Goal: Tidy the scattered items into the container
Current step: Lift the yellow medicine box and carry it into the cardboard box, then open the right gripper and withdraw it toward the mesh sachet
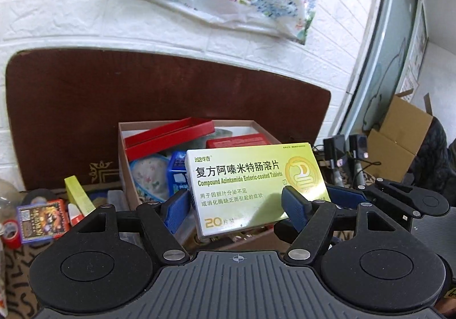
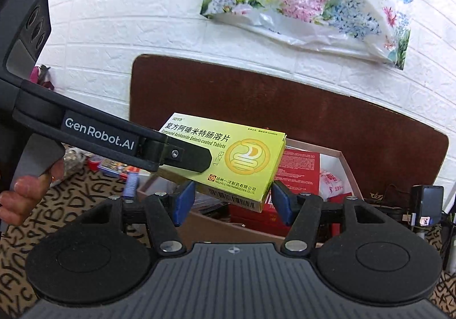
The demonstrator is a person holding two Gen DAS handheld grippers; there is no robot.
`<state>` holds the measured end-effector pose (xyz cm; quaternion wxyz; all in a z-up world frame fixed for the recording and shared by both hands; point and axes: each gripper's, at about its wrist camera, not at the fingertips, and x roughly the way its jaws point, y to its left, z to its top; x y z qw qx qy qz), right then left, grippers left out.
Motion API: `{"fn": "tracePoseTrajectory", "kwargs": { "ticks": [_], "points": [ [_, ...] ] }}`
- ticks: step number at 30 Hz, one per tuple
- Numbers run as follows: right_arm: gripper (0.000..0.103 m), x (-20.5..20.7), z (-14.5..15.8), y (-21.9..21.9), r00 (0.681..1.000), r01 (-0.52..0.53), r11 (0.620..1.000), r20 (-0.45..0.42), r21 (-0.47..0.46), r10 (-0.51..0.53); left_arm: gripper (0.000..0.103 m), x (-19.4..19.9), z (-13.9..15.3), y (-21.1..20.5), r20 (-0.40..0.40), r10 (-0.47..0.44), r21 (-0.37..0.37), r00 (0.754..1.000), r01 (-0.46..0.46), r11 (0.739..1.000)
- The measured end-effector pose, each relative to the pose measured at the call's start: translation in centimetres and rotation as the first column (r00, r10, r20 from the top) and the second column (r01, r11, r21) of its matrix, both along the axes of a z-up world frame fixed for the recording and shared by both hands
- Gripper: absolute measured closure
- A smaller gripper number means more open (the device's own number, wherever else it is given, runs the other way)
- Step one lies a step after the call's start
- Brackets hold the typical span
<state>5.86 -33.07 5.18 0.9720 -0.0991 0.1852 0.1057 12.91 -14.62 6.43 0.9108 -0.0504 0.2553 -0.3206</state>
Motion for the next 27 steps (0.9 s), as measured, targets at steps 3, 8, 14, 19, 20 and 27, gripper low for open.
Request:
{"fn": "tracePoseTrajectory", "kwargs": {
  "ticks": [3,8,14,19,20,27],
  "points": [
    [0.038,2.3,-0.8,-0.1,1.000,-0.002,1.000,-0.025,-0.003,0.002,0.023,1.8,-1.1,-0.2,-0.020,0.005,0.024,1.000,-0.004,1.000],
    [0.037,3.6,-2.3,0.0,0.999,-0.016,1.000,-0.048,0.001,0.016,0.016,2.6,-2.1,2.0,-0.062,0.019,-0.008,0.998,-0.019,1.000],
    [0.041,4.1,-3.1,0.5,0.995,-0.045,0.999,-0.084,0.011,0.046,0.014,3.1,-2.3,2.0,-0.086,-0.004,-0.026,0.996,0.002,1.000],
    [0.045,4.6,-3.4,1.6,0.995,-0.063,0.998,-0.081,-0.022,0.061,0.011,2.9,-3.4,1.0,-0.087,-0.010,0.015,0.996,0.011,1.000],
    [0.044,4.7,-3.5,1.7,0.995,-0.061,0.998,-0.082,-0.020,0.059,0.011,3.0,-3.6,1.0,-0.089,-0.014,0.011,0.996,0.015,1.000],
    [0.037,4.8,-3.7,1.7,0.996,-0.046,0.999,-0.080,0.007,0.046,0.009,2.9,-3.7,0.9,-0.091,-0.012,0.001,0.996,0.012,1.000]
  ]
}}
